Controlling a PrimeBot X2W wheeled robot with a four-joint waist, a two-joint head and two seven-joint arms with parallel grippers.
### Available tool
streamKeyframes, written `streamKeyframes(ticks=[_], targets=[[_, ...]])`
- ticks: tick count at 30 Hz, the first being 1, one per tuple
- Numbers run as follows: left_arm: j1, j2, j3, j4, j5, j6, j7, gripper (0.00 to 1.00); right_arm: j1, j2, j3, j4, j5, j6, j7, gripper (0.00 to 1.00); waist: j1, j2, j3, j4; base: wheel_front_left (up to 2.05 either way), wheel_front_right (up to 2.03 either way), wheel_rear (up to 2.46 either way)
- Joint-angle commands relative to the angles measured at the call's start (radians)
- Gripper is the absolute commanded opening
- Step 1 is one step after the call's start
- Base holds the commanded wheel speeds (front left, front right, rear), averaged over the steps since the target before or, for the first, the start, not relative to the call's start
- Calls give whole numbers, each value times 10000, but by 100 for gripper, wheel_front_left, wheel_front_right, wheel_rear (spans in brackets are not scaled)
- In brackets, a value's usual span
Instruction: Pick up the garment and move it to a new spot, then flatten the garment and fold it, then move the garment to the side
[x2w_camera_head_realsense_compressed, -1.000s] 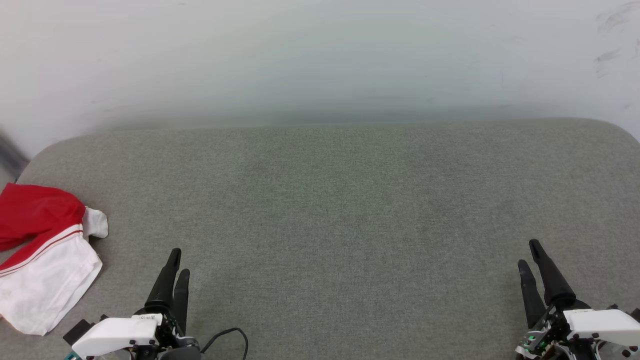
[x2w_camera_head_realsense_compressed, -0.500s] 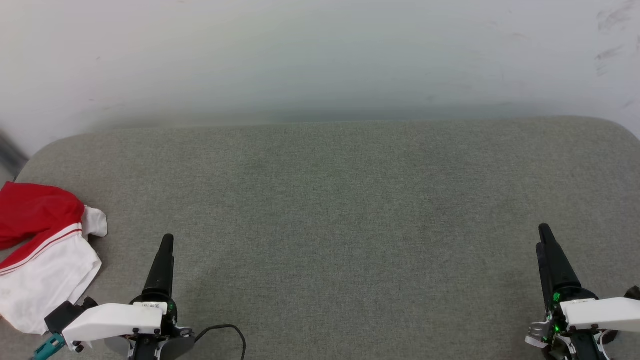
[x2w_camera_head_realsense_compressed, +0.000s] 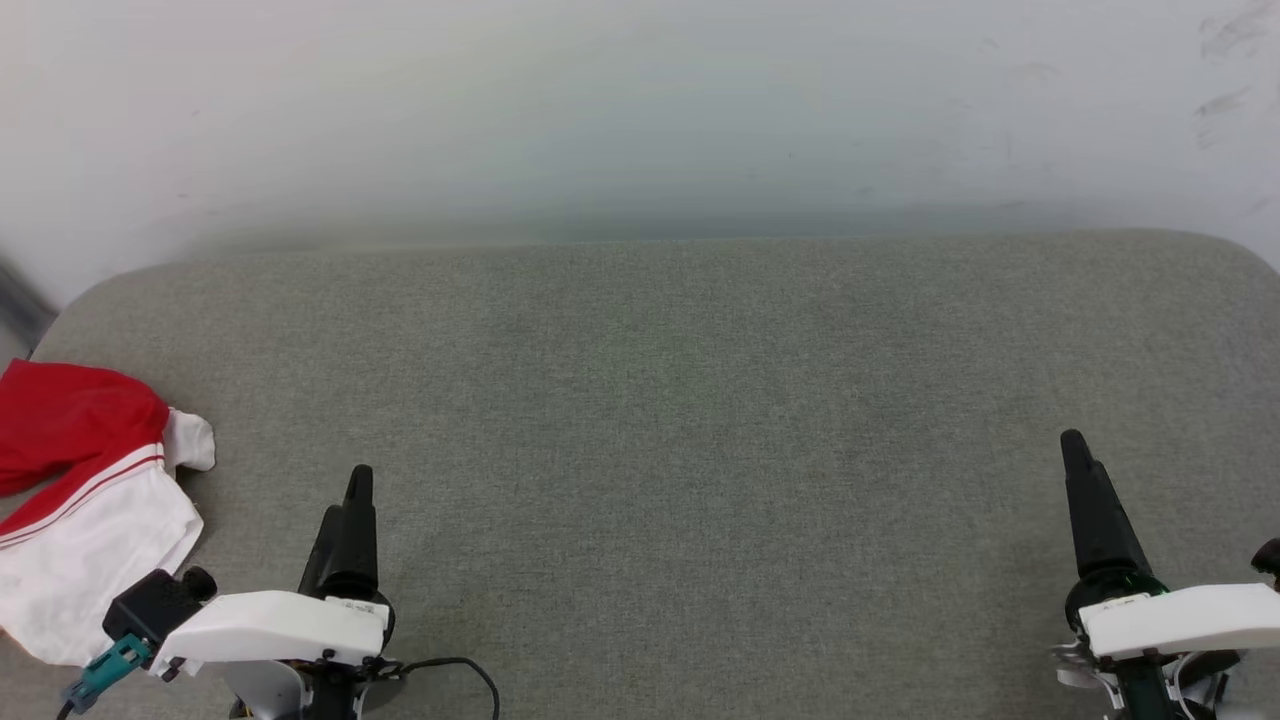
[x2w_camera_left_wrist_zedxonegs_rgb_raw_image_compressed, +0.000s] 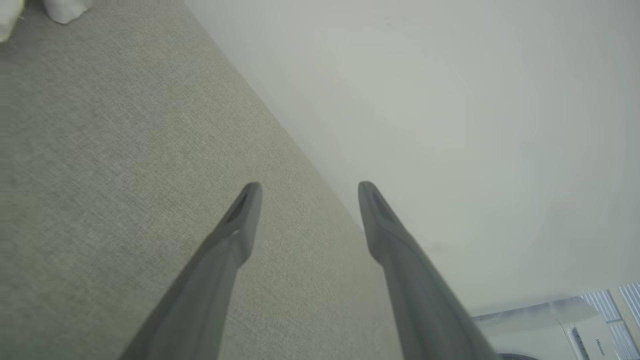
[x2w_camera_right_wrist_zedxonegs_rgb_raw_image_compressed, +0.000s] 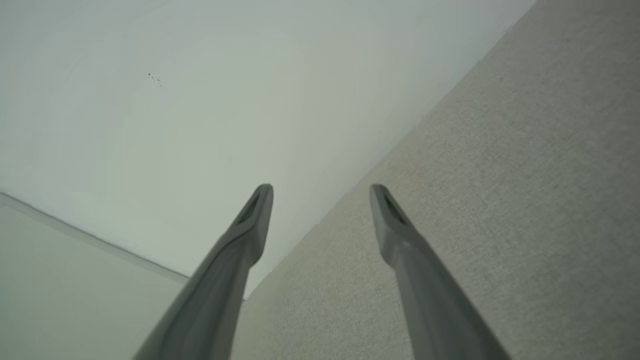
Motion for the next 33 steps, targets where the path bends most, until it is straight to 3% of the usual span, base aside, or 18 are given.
streamKeyframes(ticks=[1,33], targets=[[-41,36,-121,-221,671,125,-144,100,-38,-10,91,-287,-689,0,-149,100,0,0,5,3,0,0,0],[165,46,-959,-832,5034,769,-1145,100,370,-7,484,-698,-5193,0,-1143,100,0,0,100,35,0,0,0]])
